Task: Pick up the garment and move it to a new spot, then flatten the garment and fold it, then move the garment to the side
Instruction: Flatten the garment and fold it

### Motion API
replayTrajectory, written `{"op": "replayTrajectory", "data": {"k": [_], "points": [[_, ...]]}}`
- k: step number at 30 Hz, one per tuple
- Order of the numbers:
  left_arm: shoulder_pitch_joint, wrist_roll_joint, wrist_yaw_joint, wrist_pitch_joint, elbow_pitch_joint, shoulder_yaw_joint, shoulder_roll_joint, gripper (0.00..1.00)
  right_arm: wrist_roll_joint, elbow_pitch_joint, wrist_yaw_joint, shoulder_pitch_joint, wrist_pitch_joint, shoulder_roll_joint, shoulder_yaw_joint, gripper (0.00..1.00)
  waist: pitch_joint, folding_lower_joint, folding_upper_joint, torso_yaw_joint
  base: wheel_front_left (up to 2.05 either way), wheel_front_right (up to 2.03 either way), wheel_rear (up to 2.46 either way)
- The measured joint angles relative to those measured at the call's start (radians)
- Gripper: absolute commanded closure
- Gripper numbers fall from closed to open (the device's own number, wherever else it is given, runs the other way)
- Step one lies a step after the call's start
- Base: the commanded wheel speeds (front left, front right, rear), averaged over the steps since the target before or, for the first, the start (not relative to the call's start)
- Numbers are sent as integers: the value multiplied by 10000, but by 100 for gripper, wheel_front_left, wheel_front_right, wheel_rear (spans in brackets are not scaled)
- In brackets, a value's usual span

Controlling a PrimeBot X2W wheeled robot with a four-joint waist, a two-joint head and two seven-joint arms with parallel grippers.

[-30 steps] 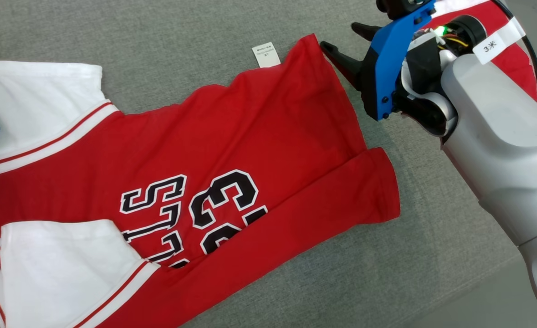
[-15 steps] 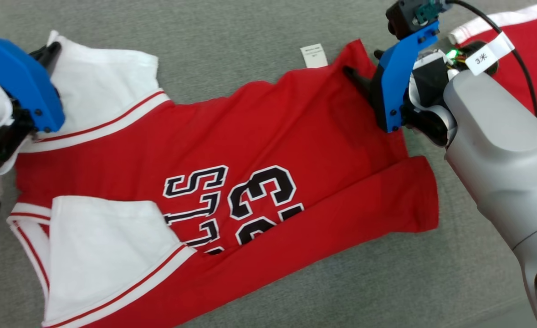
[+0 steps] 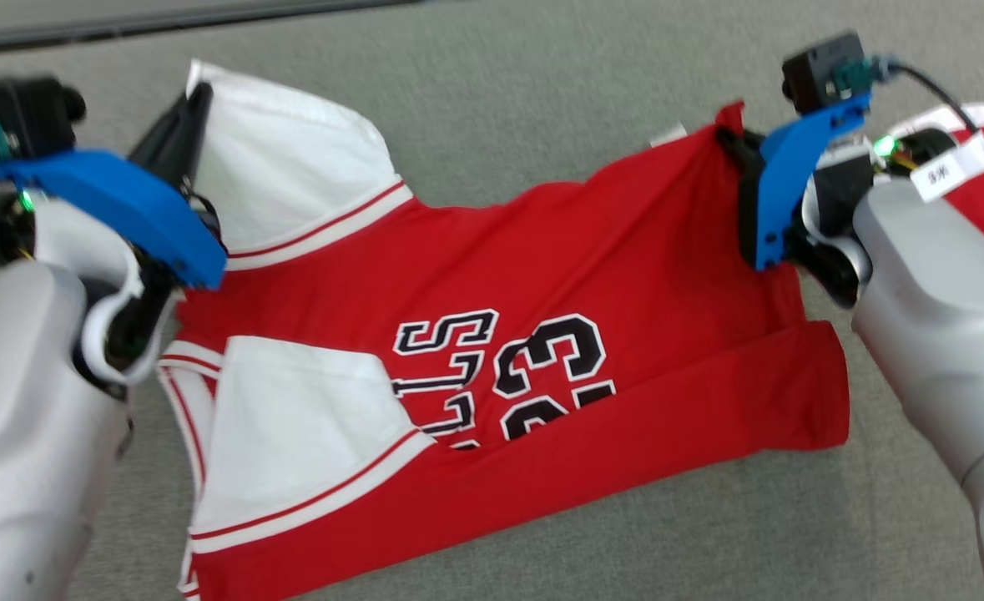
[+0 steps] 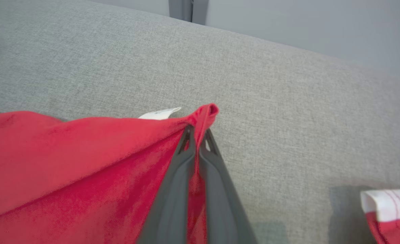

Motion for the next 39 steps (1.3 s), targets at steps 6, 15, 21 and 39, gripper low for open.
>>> {"op": "replayTrajectory", "data": {"k": [6,15,21,39], "points": [[1744,-215,-270,-2301,-648,155,-520,100,516,-153,-2,1237,-922,-385,27,100,-1161,-1,0,511,0,0,0],[4766,-470,-391,-3626,-2378,-485,-830,100,940,-562,-2,3115,-1649,-1404,460,100,-2344,-2,0,1469,0,0,0],[6222,-686,-117,-3423,-3216,-825,-642,100,717,-560,-2,3793,-1733,-2113,857,100,-2554,-2,0,1932,0,0,0],[7171,497,993,-3666,-3716,-1227,10,0,1764,-1383,-4,4804,-1994,-3156,-537,0,-2765,0,0,2127,0,0,0]]}}
